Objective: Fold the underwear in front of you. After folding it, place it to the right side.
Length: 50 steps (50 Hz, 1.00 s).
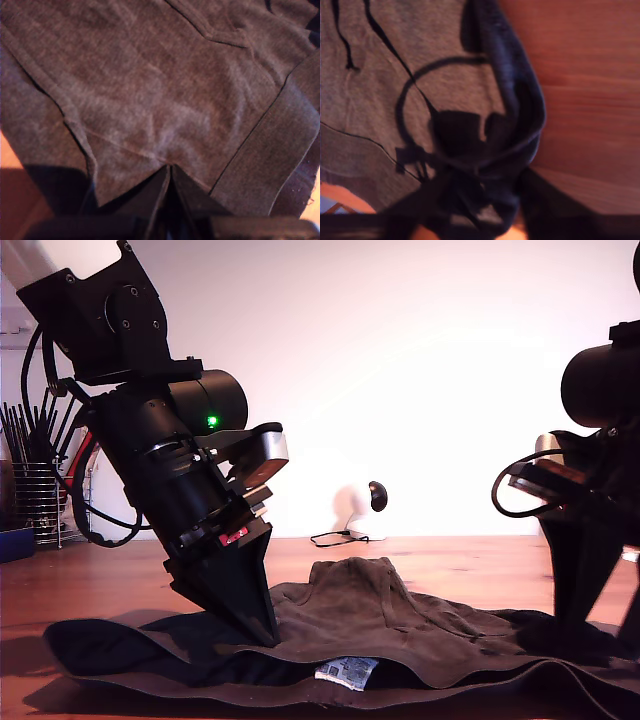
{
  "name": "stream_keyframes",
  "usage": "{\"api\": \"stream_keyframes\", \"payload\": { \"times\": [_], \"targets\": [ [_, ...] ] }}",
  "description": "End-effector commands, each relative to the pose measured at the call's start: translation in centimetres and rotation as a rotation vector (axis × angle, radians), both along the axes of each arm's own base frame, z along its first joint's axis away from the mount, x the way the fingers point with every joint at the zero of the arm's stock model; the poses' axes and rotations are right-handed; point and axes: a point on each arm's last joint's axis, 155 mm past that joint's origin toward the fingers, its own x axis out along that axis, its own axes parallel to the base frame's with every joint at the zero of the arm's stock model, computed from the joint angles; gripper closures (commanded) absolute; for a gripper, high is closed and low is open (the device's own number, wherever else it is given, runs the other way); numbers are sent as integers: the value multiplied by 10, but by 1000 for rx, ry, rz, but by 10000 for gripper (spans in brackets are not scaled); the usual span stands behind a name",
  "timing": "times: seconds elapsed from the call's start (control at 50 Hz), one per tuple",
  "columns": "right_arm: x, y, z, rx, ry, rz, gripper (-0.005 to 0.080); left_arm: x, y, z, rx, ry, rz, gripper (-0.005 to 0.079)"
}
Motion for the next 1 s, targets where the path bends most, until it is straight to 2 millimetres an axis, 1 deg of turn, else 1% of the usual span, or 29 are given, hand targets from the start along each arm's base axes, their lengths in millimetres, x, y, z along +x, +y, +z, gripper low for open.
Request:
{"api": "stream_keyframes", "payload": {
  "times": [0.0,0.06,0.16,0.32,0.52,0.82,0.98],
  "targets": [
    [-18,-1,-18,-24,61,15,600,-6,2,-16,23,40,-1,764],
    [-18,1,-18,-23,55,23,643,-5,1,-16,22,38,-1,764],
    [-16,0,-19,-41,42,26,765,-5,1,-16,22,38,-1,764],
    [-14,-6,-21,-77,35,14,765,-6,-2,-15,15,36,-6,764],
    [-10,-16,-22,-136,28,5,765,-11,-19,-11,-13,18,-25,764],
    [-9,-53,-16,-344,41,-3,765,-20,-45,-6,-52,2,-41,764],
    [-3,-74,-8,-462,24,-3,765,-24,-57,-3,-71,-10,-51,764]
  ]
}}
